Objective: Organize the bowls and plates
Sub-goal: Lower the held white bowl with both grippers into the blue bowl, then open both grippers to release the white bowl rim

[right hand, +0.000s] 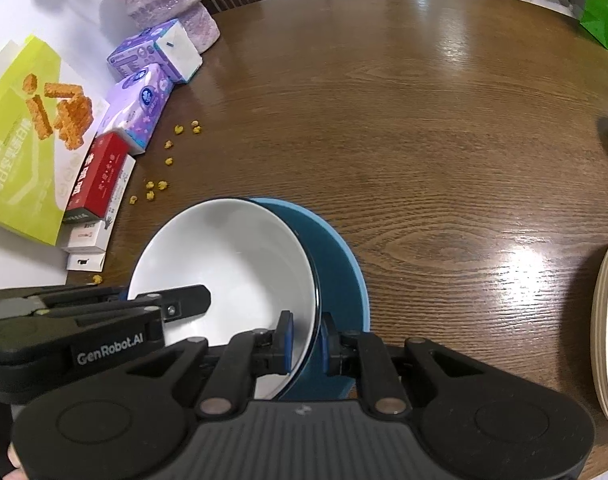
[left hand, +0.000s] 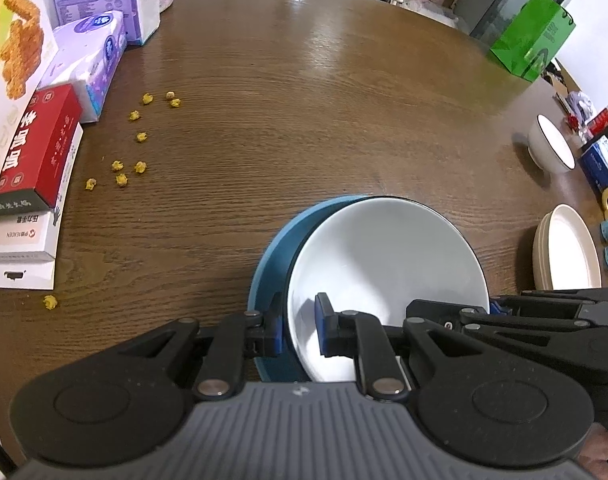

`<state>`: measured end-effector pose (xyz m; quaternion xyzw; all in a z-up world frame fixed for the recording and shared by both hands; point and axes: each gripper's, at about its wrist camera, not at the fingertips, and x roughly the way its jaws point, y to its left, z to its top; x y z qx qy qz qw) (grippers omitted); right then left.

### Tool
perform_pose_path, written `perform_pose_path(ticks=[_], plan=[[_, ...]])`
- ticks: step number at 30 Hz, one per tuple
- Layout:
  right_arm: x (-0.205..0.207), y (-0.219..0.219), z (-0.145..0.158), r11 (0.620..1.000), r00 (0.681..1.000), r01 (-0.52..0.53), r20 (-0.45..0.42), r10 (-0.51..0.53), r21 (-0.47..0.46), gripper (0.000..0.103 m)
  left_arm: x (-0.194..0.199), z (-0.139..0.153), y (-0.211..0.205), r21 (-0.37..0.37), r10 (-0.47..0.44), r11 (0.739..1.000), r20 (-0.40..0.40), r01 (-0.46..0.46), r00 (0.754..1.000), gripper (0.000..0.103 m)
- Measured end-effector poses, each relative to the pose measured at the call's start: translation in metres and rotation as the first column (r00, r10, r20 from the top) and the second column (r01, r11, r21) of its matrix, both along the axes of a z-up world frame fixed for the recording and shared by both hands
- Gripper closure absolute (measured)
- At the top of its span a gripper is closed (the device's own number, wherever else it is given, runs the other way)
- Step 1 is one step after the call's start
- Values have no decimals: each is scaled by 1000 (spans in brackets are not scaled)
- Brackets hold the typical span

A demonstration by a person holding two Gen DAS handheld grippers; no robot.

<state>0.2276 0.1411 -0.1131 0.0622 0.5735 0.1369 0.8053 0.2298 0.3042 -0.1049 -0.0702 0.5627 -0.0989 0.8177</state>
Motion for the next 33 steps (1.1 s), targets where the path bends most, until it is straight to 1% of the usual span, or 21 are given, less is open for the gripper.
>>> perform_pose_path(ticks=[8, 11, 14, 24, 27, 29, 33], plan=[[2, -2, -2, 1000, 1000, 14, -13, -14, -15, 90, 3, 0, -4, 27, -17, 999, -10, 18, 1000, 87], [1, -5, -2, 1000, 1000, 20, -10, -20, -20, 90, 3, 2, -6, 58, -22, 998, -2, 22, 1000, 87], [2, -6, 0, 999, 1000, 20, -4, -20, -25, 91, 4, 1, -4, 47, -16, 999, -6, 17, 1000, 88], [1, -7, 1, 999, 1000, 23, -8, -23, -28, 93, 4, 3, -5, 59, -11, 998, -10, 12, 1000, 87], [0, -8, 2, 999, 1000, 24, -7, -24, -23, 92, 3, 5, -4, 58, -4, 998, 1, 4, 1000, 85], [-1, -8, 6, 1000, 1000, 26, 7, -26, -18, 88, 2, 8, -3, 48, 5, 999, 8, -5, 1000, 79], [-4, -12, 16, 999, 999, 32, 33, -32, 3, 84, -2, 13, -1, 29, 14, 999, 26, -15, 1000, 74]])
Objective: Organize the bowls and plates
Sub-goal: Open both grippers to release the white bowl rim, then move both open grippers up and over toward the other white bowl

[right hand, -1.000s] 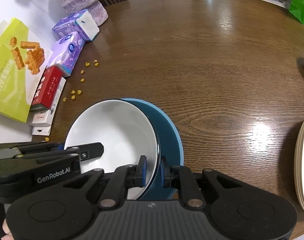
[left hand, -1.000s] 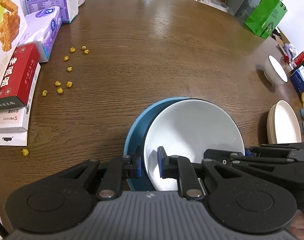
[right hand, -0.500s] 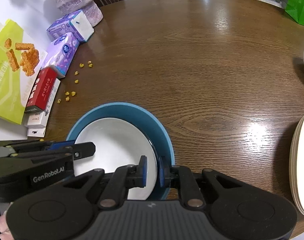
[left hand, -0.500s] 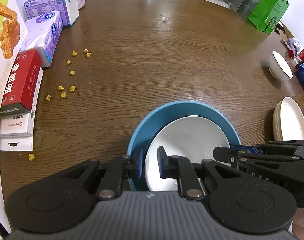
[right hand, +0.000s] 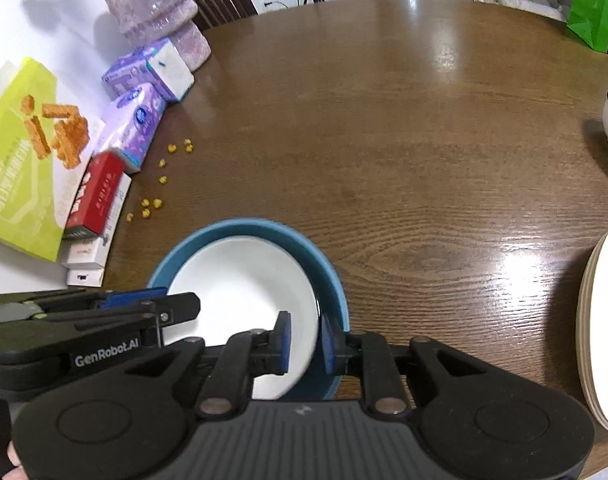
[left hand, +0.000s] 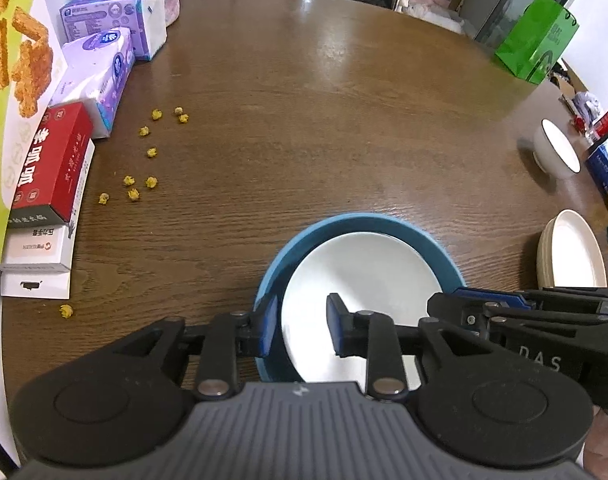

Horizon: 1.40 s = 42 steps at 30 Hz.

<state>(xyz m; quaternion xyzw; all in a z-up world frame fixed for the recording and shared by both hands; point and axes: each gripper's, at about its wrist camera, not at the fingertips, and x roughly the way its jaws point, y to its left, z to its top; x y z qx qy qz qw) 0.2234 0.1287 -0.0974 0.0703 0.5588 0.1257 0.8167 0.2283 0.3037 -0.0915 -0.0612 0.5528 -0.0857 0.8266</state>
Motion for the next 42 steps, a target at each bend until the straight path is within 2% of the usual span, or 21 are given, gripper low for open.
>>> perform_pose_path(ticks=[6, 7, 8, 10, 12, 14, 15, 20, 25, 26, 29, 34, 42], plan=[[-8, -9, 15, 999, 999, 16, 51, -17, 28, 72, -8, 11, 0, -20, 8, 1000, 38, -7, 999, 60], [-9, -12, 17, 999, 998, 22, 61, -24, 32, 67, -10, 13, 0, -17, 9, 1000, 50, -9, 999, 54], [-11, -14, 19, 999, 997, 28, 70, -30, 35, 64, -12, 16, -1, -5, 14, 1000, 63, -13, 998, 44], [-14, -19, 22, 998, 995, 39, 87, -43, 43, 61, -16, 22, -1, 11, 17, 1000, 95, -18, 995, 36], [-17, -24, 26, 998, 993, 52, 104, -56, 46, 55, -19, 28, 1, 4, 21, 1000, 120, -22, 993, 33], [-22, -29, 30, 998, 988, 63, 139, -66, 32, 47, -23, 32, 3, 1, 29, 1000, 149, -29, 988, 22], [-24, -31, 32, 998, 985, 65, 157, -68, 26, 45, -24, 34, 4, -3, 33, 999, 162, -33, 986, 20], [-36, -43, 44, 996, 959, 90, 268, -87, 0, 23, -32, 44, 11, -16, 64, 998, 232, -62, 971, 3], [-52, -51, 57, 994, 904, 104, 419, -85, -23, 11, -39, 53, 15, -25, 85, 996, 303, -82, 949, 0], [-54, -52, 59, 994, 893, 106, 442, -84, -25, 5, -40, 54, 16, -23, 88, 996, 317, -85, 944, 0], [-59, -55, 62, 993, 870, 117, 484, -91, -23, 1, -45, 58, 16, -19, 98, 995, 364, -98, 926, 0], [-63, -57, 66, 991, 863, 129, 494, -103, -19, 0, -59, 64, 12, 4, 89, 995, 458, -102, 884, 0], [-67, -63, 67, 993, 860, 120, 497, -114, 20, 0, -67, 71, 3, -45, 109, 994, 489, -100, 866, 0]])
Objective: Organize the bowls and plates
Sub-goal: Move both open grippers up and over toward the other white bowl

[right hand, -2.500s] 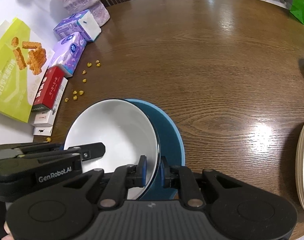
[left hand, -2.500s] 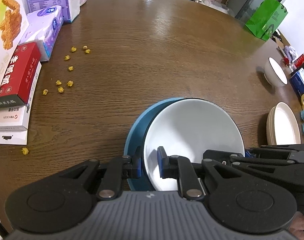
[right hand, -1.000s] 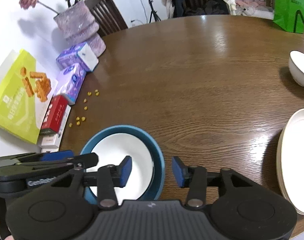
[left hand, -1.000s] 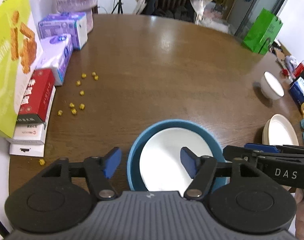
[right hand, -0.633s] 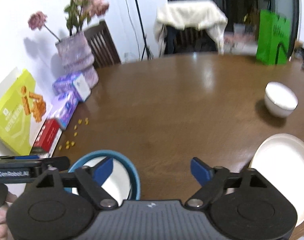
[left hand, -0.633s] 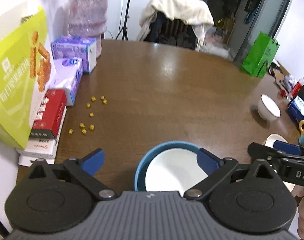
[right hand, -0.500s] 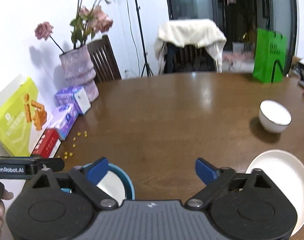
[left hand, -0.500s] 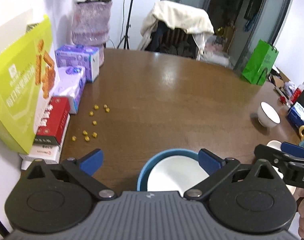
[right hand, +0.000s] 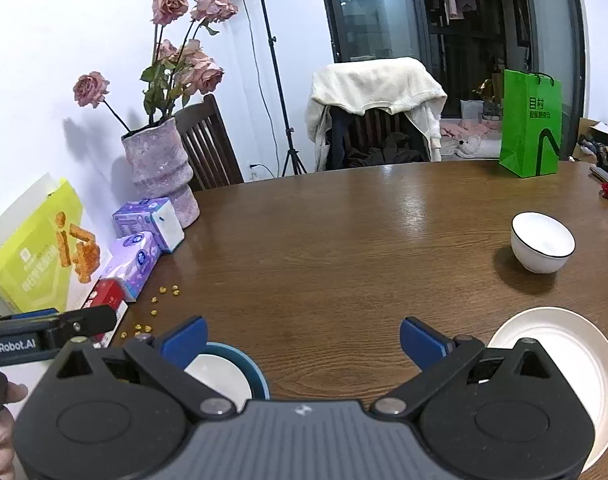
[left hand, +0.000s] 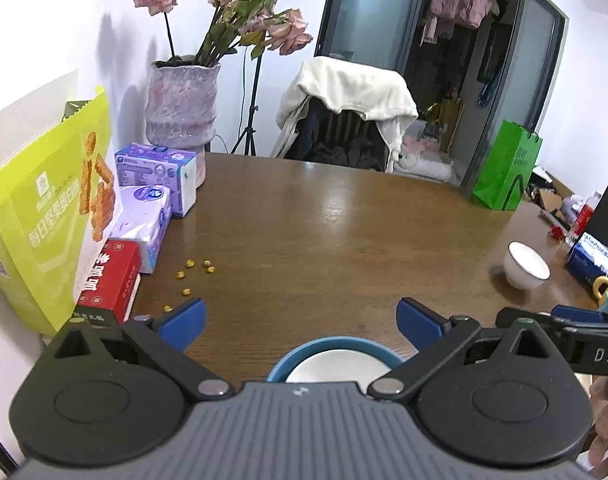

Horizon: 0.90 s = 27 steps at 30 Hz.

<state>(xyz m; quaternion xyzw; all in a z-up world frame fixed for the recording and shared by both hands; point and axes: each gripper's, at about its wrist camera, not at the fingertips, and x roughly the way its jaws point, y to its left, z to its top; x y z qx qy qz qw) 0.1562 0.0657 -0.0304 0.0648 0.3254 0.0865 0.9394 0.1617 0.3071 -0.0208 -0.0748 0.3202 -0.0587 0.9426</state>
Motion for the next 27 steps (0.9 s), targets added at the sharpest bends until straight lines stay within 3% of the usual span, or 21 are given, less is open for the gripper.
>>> perform_pose_path(ticks=[11, 27], plan=[[9, -20, -1, 999, 999, -35, -29, 35, 22, 0, 7, -2, -25, -27, -14, 1000, -8, 14, 1000, 0], [31, -84, -6, 1000, 997, 15, -75, -14, 13, 0, 32, -5, -91, -18, -46, 999, -36, 45, 998, 0]])
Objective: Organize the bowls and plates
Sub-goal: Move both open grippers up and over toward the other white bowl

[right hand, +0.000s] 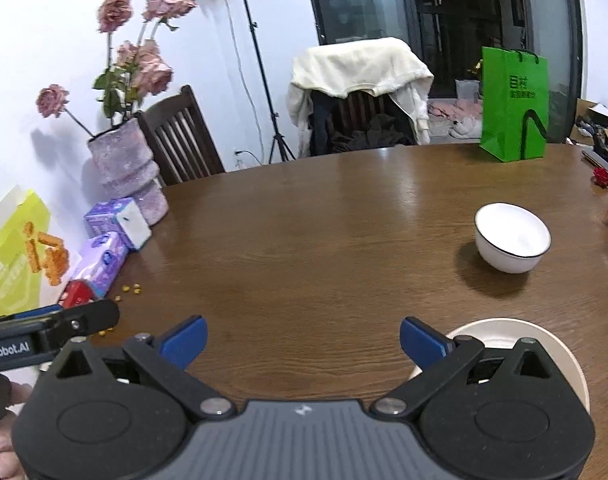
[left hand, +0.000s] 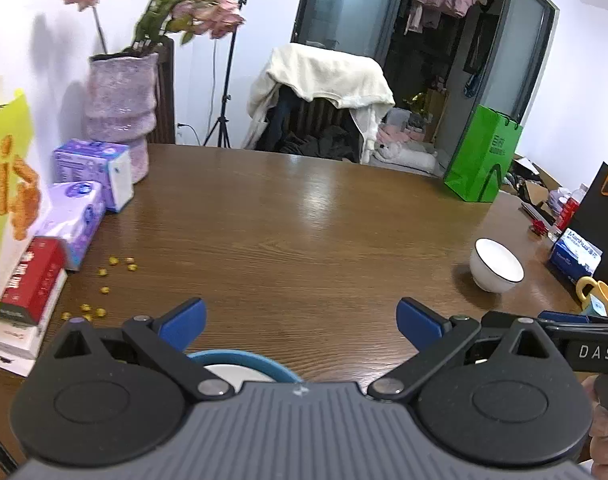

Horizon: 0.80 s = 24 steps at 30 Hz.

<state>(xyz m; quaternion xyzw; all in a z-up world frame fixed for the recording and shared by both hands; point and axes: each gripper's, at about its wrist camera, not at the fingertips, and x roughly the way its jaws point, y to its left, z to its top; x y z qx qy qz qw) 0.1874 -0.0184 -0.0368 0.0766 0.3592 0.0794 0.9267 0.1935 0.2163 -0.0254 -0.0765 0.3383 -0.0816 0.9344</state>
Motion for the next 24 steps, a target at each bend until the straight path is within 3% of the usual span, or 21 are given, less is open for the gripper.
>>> perform_pose_path(ticks=[24], plan=[[43, -150, -21, 986, 985, 166, -56, -165, 17, 0, 65, -11, -128, 36, -82, 996, -63, 84, 995, 0]])
